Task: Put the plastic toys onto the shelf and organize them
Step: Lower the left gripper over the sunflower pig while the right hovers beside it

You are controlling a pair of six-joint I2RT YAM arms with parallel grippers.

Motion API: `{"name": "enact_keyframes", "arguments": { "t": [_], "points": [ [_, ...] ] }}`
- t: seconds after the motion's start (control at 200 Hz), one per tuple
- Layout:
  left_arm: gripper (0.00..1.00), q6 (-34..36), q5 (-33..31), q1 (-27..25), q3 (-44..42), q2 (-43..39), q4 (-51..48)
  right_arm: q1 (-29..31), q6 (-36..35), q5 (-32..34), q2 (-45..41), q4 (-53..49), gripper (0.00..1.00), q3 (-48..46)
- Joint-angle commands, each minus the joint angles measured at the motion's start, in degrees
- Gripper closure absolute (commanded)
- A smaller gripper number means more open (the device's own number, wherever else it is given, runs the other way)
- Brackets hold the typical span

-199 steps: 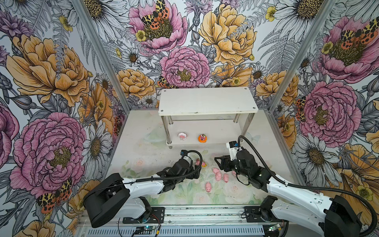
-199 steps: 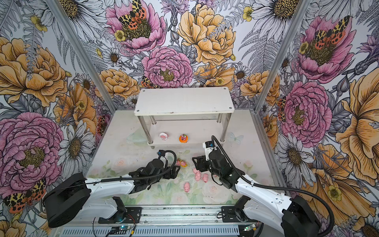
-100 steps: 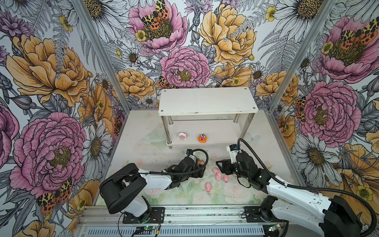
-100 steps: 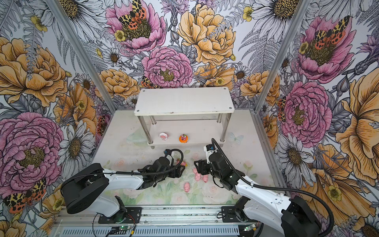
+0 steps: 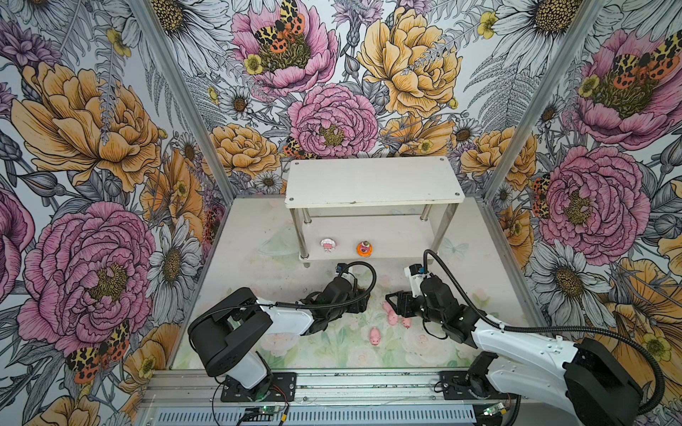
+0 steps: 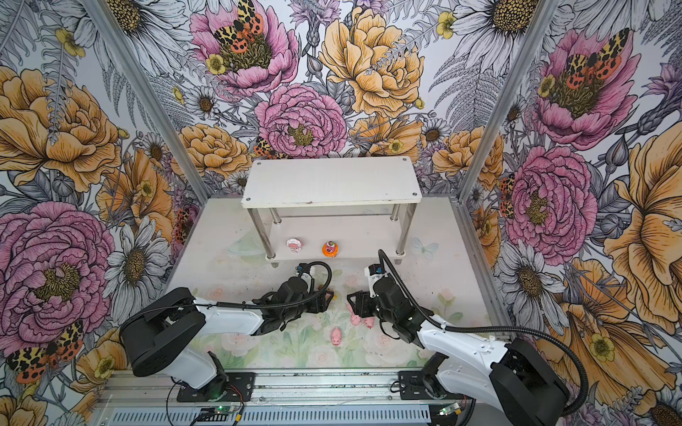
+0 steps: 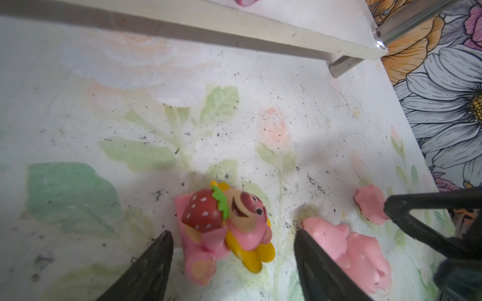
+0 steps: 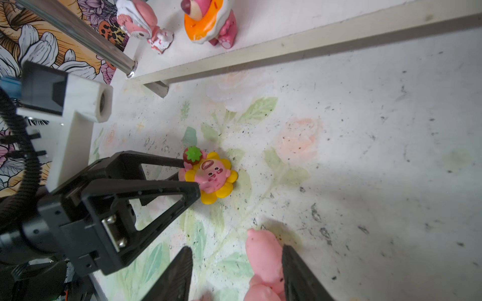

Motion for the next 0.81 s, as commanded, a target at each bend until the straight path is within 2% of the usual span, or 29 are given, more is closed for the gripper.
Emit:
{"name": "enact_keyframes", "arguments": {
  "t": [0.0,0.215,0.395,0.635,0.801],
  "points": [
    [0.32,0.1,-0.7,0.6,0.2,0.1,1.2,-0.4,0.5,-0.2,-1.1,2.5,0.44,-0.2],
    [0.56,0.1,0.3,1.4,0.5,0.9,3.0,-0.1,0.8,-1.0,-1.2,2.3,0.45,-0.2],
    [0.69,-1.0,2.0,1.5,-0.1,1.7,5.5,1.5,2.7,-4.3,2.7,5.9,0.43,0.5],
    [0.79,-3.4,1.7,0.6,-3.0,-2.5,8.1,3.7,8.2,-7.2,9.0,13.8,0.42,1.4],
    [0.81,-4.7,-1.6,-0.8,-5.5,-8.1,8.0,4.0,11.0,-6.2,7.6,14.7,0.43,1.4]
  ]
}}
